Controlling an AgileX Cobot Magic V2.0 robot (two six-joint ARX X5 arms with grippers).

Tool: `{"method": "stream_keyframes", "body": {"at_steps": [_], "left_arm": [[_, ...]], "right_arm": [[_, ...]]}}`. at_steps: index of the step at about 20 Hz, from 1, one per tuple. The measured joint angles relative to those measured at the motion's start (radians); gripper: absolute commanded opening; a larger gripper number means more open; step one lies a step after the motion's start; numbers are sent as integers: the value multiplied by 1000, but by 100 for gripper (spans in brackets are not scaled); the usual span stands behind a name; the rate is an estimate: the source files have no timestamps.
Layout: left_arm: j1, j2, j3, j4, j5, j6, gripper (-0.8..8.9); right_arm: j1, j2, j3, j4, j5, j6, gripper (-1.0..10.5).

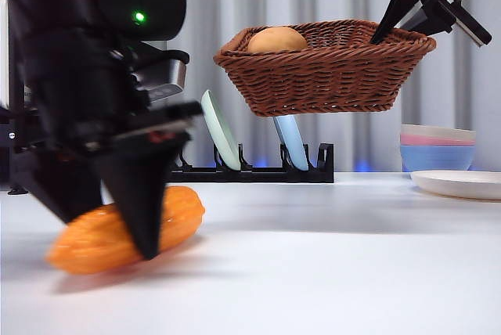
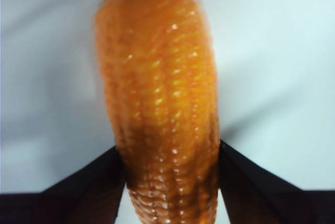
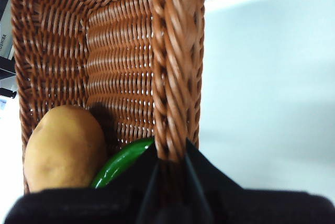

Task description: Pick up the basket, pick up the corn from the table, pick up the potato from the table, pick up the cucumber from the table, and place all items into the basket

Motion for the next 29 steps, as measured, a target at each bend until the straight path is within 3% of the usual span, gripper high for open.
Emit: {"method": "stream_keyframes", "body": {"at_steps": [4,10,12,15,18,20,25,29], "left_arm": [[0,-76,27,-172,183,142,-8],[-6,-246,180,-460,540,406,-8],[-13,-290,246,-502,643,489,-8],[-18,-334,367,-442,725,568,-8],[-18,-346,482,-287,712,570,-8],[-18,-346,522,-129,654,525,-8],[-20,-319,526,266,304,297,-8],[-20,-252,526,357,0,166,-8]], "right_arm": [[0,0,0,0,0,0,-8],[0,0,0,0,0,0,-8],[0,0,0,0,0,0,-8],[1,0,0,0,0,0,-8],[11,0,0,-2,0,0,-8],[23,0,0,-10,0,0,-8],[70,0,0,-24,0,0,-8],[109,0,0,-24,0,0,-8]]}}
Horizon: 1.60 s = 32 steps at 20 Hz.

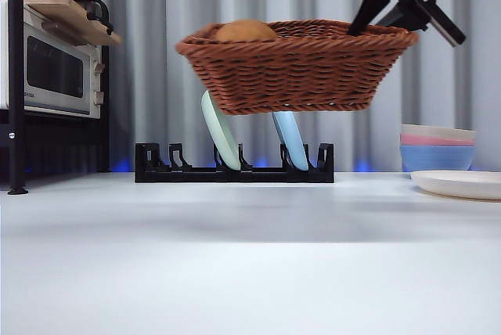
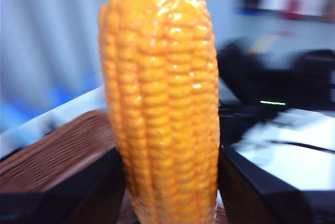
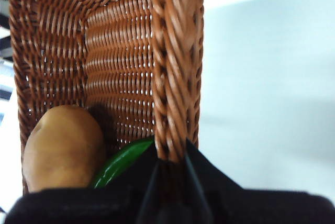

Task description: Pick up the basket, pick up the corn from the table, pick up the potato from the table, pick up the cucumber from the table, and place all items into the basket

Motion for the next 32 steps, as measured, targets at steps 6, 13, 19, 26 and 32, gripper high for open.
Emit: {"method": "stream_keyframes", "body": {"at_steps": [6,13,19,26,32], "left_arm": [[0,155,0,57,-201,-59,1],[0,262,-1,51,-189,-69,631],[0,256,0,52,-189,-76,629],[4,254,163,-161,-219,-43,629],[5,222,358,-354,-299,25,629]], "right_arm": [[46,0,0,0,0,0,-8],[63,0,0,0,0,0,-8],[62,0,0,0,1,0,-8],[62,0,0,0,14,0,-8],[62,8,0,1,80,3,-8]]}}
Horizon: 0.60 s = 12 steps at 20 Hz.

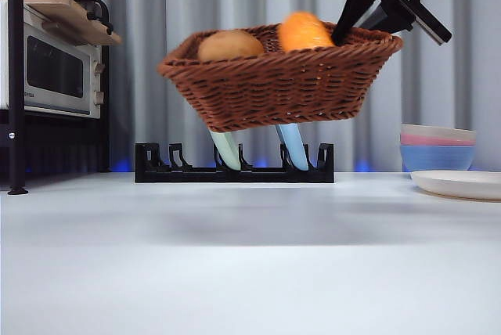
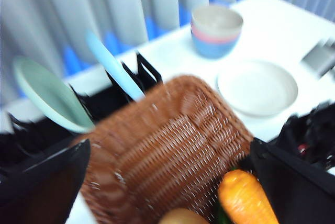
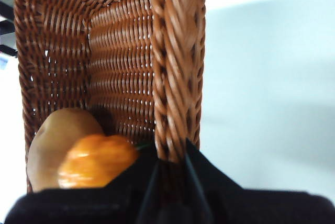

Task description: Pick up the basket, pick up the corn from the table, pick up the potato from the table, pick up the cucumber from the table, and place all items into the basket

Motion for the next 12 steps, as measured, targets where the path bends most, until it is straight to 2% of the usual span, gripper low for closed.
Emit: {"method": "stream_keyframes", "body": {"at_steps": [5,12], "left_arm": [[0,-67,103,-29,-15,32,629],[0,-138,108,-53,-16,43,629]], "right_arm": [[-1,79,0,2,0,24,-8],[-1,214,0,1,4,55,-8]]}}
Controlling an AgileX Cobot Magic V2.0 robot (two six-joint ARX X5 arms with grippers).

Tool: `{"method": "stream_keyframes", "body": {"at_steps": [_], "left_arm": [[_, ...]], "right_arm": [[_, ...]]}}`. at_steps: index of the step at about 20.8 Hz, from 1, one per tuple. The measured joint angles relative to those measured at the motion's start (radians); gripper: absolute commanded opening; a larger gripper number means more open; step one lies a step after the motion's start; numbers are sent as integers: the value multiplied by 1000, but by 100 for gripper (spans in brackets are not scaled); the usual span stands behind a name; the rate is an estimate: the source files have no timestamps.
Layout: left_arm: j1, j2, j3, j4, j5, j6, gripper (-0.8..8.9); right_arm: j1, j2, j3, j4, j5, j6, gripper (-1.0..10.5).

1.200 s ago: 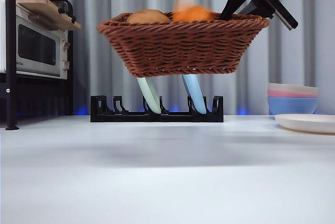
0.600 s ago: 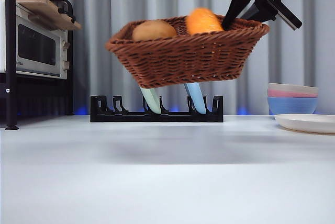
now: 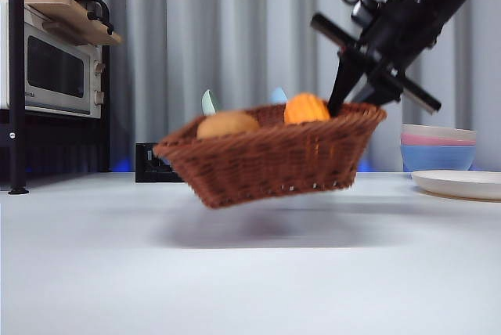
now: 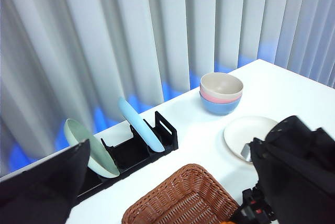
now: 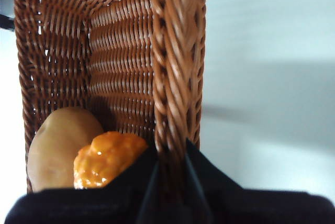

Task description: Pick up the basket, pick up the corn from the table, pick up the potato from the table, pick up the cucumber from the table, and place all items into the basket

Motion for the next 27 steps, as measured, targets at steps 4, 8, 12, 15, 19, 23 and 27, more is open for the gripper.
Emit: {"method": "stream_keyframes", "body": {"at_steps": [4,8,12,15,19,23,27], "left_arm": [[0,-27,-1,-7,0,0,629],[0,-32,-1,-33,-1,0,629],[0,-31,-1,-49,-5,2,629],[0,-31,-1,-58,-30,19,629],[0,-31,-1,-113,-36,71,605],[0,-31,-1,-296,-35,110,-32],[0,-31,-1,-414,-32,132,-8]], "right_arm": [[5,61,0,1,-1,29,-8],[35,113,0,-7,1,42,7],[45,111,0,-6,21,34,286],[31,86,0,-17,21,28,355],[8,-91,0,-14,21,-51,343],[6,-331,2,-44,75,-198,105],[7,-478,2,-111,193,-297,-16]]}}
